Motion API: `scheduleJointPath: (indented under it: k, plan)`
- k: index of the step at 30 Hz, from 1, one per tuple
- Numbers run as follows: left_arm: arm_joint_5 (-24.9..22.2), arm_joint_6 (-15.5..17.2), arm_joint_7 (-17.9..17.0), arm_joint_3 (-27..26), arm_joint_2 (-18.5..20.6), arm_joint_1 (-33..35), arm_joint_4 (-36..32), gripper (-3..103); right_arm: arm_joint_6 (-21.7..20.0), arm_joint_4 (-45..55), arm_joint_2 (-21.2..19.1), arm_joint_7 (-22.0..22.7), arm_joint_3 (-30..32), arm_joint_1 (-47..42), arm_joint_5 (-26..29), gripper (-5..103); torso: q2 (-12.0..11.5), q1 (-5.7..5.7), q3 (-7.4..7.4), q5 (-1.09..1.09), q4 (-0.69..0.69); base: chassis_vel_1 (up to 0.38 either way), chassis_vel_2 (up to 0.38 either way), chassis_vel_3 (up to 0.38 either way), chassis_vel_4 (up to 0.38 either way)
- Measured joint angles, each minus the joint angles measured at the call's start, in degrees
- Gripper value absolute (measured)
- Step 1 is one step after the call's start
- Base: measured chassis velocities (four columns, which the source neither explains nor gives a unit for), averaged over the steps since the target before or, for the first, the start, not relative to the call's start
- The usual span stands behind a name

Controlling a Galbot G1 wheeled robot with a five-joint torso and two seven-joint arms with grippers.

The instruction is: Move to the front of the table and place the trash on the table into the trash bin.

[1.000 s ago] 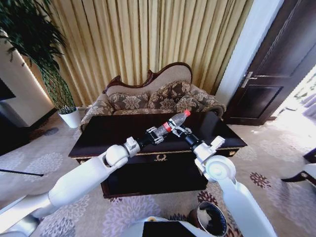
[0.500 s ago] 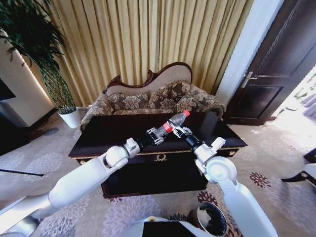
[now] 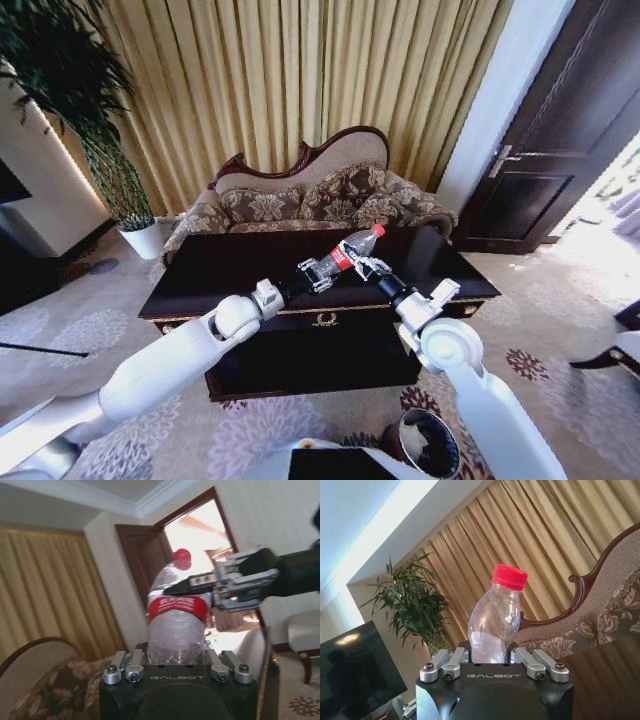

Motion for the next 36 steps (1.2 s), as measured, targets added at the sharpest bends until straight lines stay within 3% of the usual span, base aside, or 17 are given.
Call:
scheduleJointPath:
  k: [2,3,6,10,12,14,15,21,25,28,31,32,33,36]
  plan:
    - [-0.5,0.5,-0.8,-1.0,0.3,0.5,-0.3,50,0.0,0.1,0.0,0.0,0.1,-0.1,0.0,32,0.0,0.0,0.0,0.0,0.0,0.0,0.0,0.0,0.0]
    - [-0.5,0.5,-0.8,-1.0,0.3,0.5,-0.3,50,0.0,0.1,0.0,0.0,0.1,-0.1,0.0,32,0.0,0.0,0.0,0.0,0.0,0.0,0.0,0.0,0.0]
    - [-1.0,0.9,-1.4,-2.3,0.7,1.1,-0.3,68,0.1,0.1,-0.1,-0.1,0.7,-0.5,0.0,30,0.0,0.0,0.0,0.0,0.0,0.0,0.0,0.0,0.0]
    - [-1.0,1.2,-1.4,-3.1,0.9,1.7,-0.4,78,0.1,0.1,-0.2,-0.3,1.0,-0.8,0.1,27,0.0,0.0,0.0,0.0,0.0,0.0,0.0,0.0,0.0]
    - [-1.0,1.3,-1.5,-3.9,1.0,2.6,-0.6,89,0.0,0.1,-0.2,-0.4,1.5,-1.2,0.1,26,0.0,0.0,0.0,0.0,0.0,0.0,0.0,0.0,0.0]
    - [-1.0,1.3,-1.5,-4.0,1.1,2.9,-0.6,89,0.0,0.1,-0.3,-0.3,1.6,-1.2,0.1,26,0.0,0.0,0.0,0.0,0.0,0.0,0.0,0.0,0.0]
    - [-1.0,1.3,-1.6,-4.6,1.2,3.6,-0.9,98,0.0,0.0,-0.4,-0.3,2.0,-1.4,0.2,26,0.0,0.0,0.0,0.0,0.0,0.0,0.0,0.0,0.0]
    - [-1.0,1.4,-1.6,-6.5,1.3,5.4,-1.3,100,0.0,-0.2,-0.5,-0.2,2.8,-1.5,0.2,26,0.0,0.0,0.0,0.0,-0.01,0.0,0.0,0.0,0.0]
    - [-2.1,3.4,-3.3,-12.4,1.2,9.2,-2.2,100,0.3,-0.7,-0.4,0.5,3.9,-1.9,0.2,25,0.0,0.0,0.0,-0.01,0.0,0.0,0.0,0.0,0.0]
    - [-3.8,5.3,-5.8,-16.0,1.0,11.1,-3.0,100,0.8,-1.2,-0.4,1.0,4.5,-1.9,-0.1,25,0.0,0.0,0.0,0.0,0.0,0.0,0.0,0.0,0.0]
    - [-6.6,8.7,-11.4,-21.4,0.9,13.5,-4.2,100,1.7,-2.2,-0.6,2.4,5.1,-0.9,-0.9,25,0.0,0.0,0.0,0.01,0.0,0.0,0.0,0.0,0.0]
    - [-6.6,8.7,-11.4,-21.4,0.9,13.5,-4.2,100,1.7,-2.2,-0.6,2.4,5.1,-0.9,-0.9,25,0.0,0.0,0.0,0.01,0.0,0.0,0.0,0.0,0.0]
    - [-7.5,10.3,-14.2,-23.8,0.9,14.4,-4.4,100,2.0,-2.6,-0.7,2.8,5.2,-0.5,-1.2,25,0.0,0.0,0.0,0.0,0.0,0.0,0.0,0.0,0.0]
    - [-8.2,11.0,-16.3,-26.8,1.0,15.5,-4.4,100,2.1,-3.0,-0.9,3.1,5.6,0.0,-1.5,25,0.0,0.0,0.0,0.0,0.0,0.0,0.0,0.0,0.0]
